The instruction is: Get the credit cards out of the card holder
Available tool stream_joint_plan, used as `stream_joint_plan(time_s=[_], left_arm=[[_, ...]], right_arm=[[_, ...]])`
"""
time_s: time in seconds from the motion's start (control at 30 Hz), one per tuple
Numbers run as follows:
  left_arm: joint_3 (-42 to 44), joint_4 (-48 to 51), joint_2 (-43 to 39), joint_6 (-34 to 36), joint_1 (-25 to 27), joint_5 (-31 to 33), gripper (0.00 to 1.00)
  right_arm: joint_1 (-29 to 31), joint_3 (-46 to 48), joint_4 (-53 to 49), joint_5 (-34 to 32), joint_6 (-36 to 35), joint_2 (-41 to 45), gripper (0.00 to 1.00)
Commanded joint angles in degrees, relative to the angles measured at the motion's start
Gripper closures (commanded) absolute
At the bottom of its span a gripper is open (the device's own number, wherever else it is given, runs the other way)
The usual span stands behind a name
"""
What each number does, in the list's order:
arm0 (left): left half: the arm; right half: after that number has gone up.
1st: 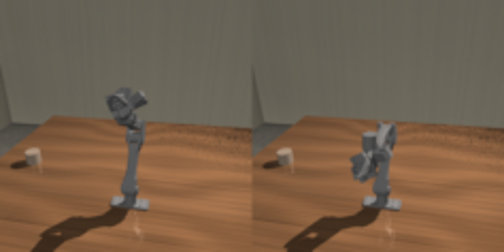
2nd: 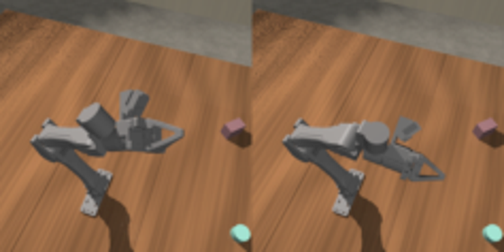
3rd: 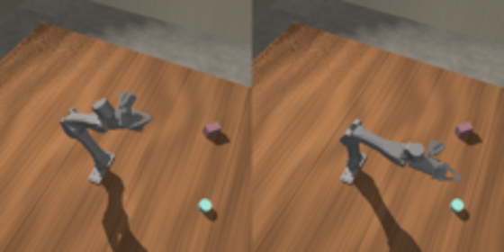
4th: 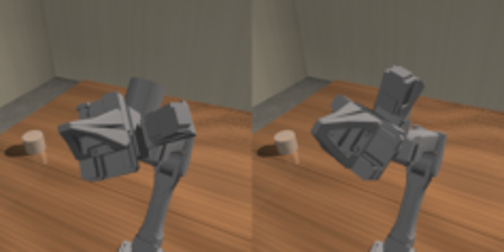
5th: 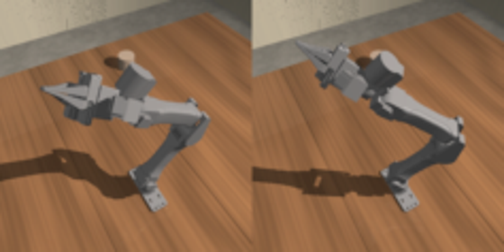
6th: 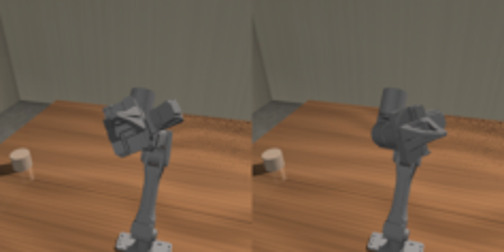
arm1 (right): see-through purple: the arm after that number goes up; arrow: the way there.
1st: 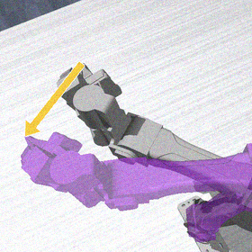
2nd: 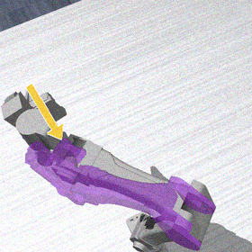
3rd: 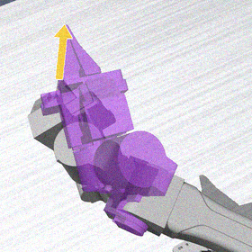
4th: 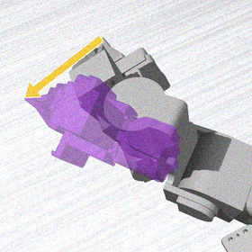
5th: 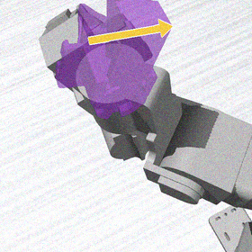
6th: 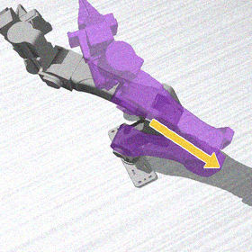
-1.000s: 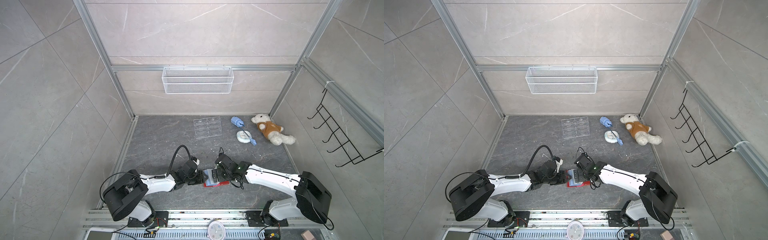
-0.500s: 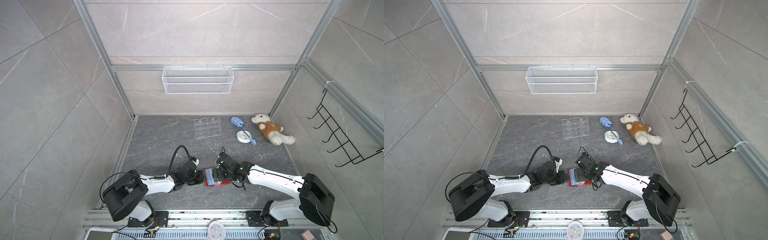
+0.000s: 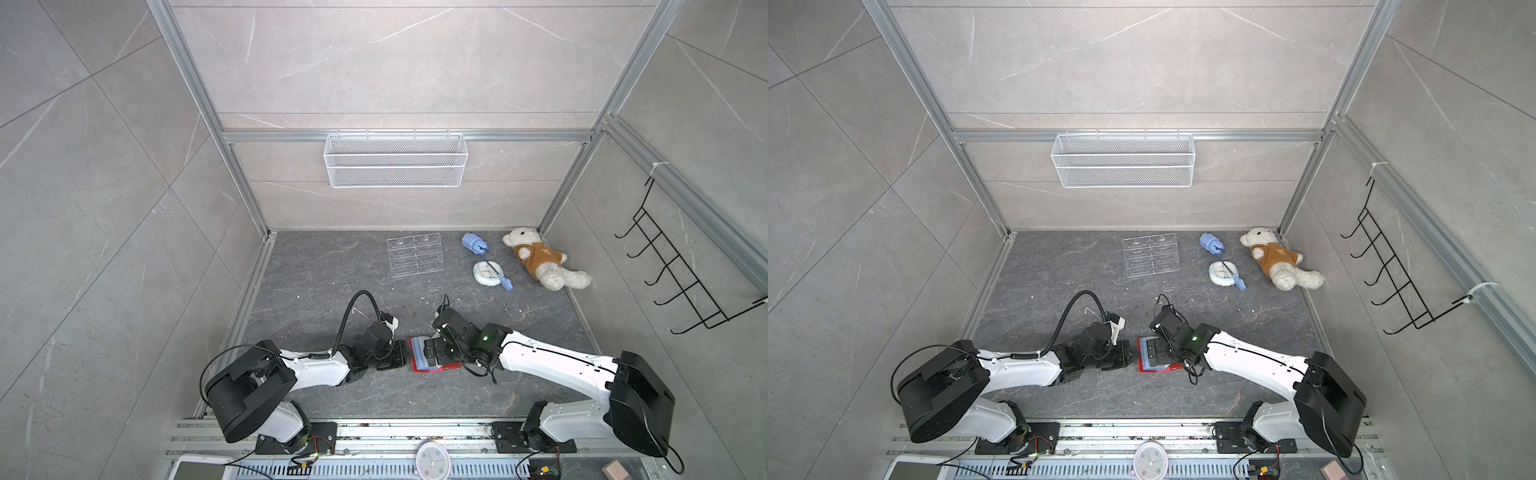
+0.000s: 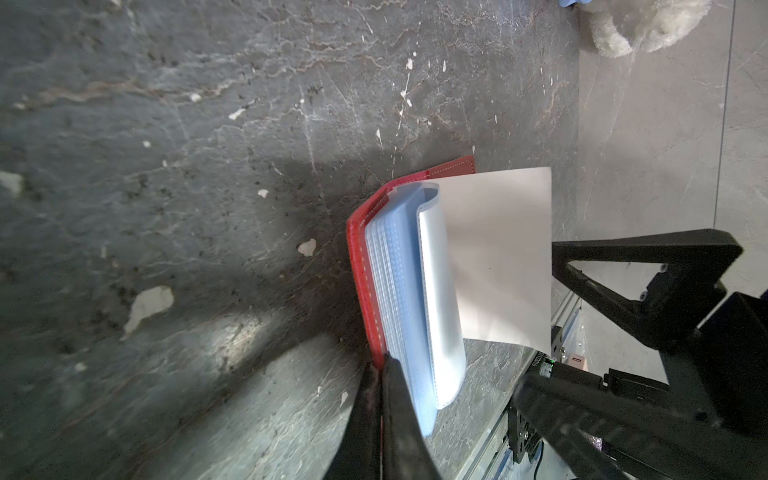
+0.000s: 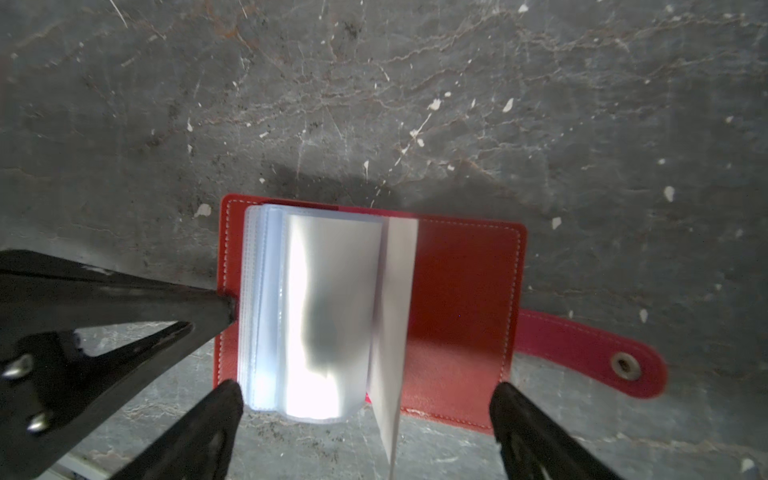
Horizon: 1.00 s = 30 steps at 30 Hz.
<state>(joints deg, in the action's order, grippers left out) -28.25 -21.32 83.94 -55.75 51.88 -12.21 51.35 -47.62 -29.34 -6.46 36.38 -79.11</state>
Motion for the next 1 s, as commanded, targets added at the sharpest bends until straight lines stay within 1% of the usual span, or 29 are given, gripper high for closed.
stream_joint_plan(time_s=[0.0, 0.33, 0.47, 0.7, 0.97], left_arm=[[0.47, -3.13, -1.19, 0.08, 0.24, -0.61, 1.0], [0.61, -3.5, -2.1, 0.37, 0.42, -0.88, 1.0], [0.79, -3.48, -2.38, 0.46, 0.45, -0.63, 1.0], [0.99, -2.59, -2.99, 0.64, 0.42, -0.25, 1.0], [1.58, -1.6, -4.13, 0.92, 0.46, 0.43, 1.0]], right_arm=[[1.27, -2.56, -2.0, -2.07, 0.18, -3.18, 0.04], [1.47, -3.75, -0.11, -2.97, 0.18, -8.1, 0.04], [1.38, -3.67, -0.69, -4.79, 0.44, -9.09, 0.04], [0.34, -2.43, -1.2, -6.85, 0.97, -7.82, 0.04], [-2.54, 0.34, -2.74, -8.75, 1.24, -4.82, 0.05]])
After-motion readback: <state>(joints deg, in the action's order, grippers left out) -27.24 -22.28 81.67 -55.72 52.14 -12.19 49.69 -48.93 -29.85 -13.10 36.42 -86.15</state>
